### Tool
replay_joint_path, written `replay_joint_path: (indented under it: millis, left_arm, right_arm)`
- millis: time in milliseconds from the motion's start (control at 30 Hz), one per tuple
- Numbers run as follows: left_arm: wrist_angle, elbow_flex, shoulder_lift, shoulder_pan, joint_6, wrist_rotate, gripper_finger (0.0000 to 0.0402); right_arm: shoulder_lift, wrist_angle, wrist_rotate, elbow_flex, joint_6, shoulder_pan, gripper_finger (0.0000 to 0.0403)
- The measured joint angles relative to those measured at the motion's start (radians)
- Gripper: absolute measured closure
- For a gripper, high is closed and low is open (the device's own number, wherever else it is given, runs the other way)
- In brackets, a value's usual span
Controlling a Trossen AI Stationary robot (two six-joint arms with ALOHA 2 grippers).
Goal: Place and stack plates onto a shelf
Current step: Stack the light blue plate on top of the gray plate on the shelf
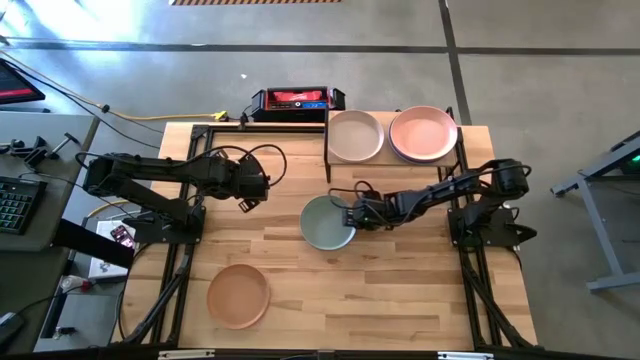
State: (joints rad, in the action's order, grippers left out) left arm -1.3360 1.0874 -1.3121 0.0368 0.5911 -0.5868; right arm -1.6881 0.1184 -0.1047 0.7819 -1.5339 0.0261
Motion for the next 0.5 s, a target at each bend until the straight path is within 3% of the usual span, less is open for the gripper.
replay_joint_path:
  millis: [200,500]
  left_arm:
    - [-0.002,0.0,0.0,0.0,-0.01,0.0,0.0282]
    - [-0.001,0.0,0.0,0.0,-0.019,0.0,0.0282]
  right_arm:
    - [-0.003,0.036,0.0,0.025,0.05,0.0,0.0393]
    - [-0.002,0.067,0.029,0.032,0.053,0.0,0.0401]
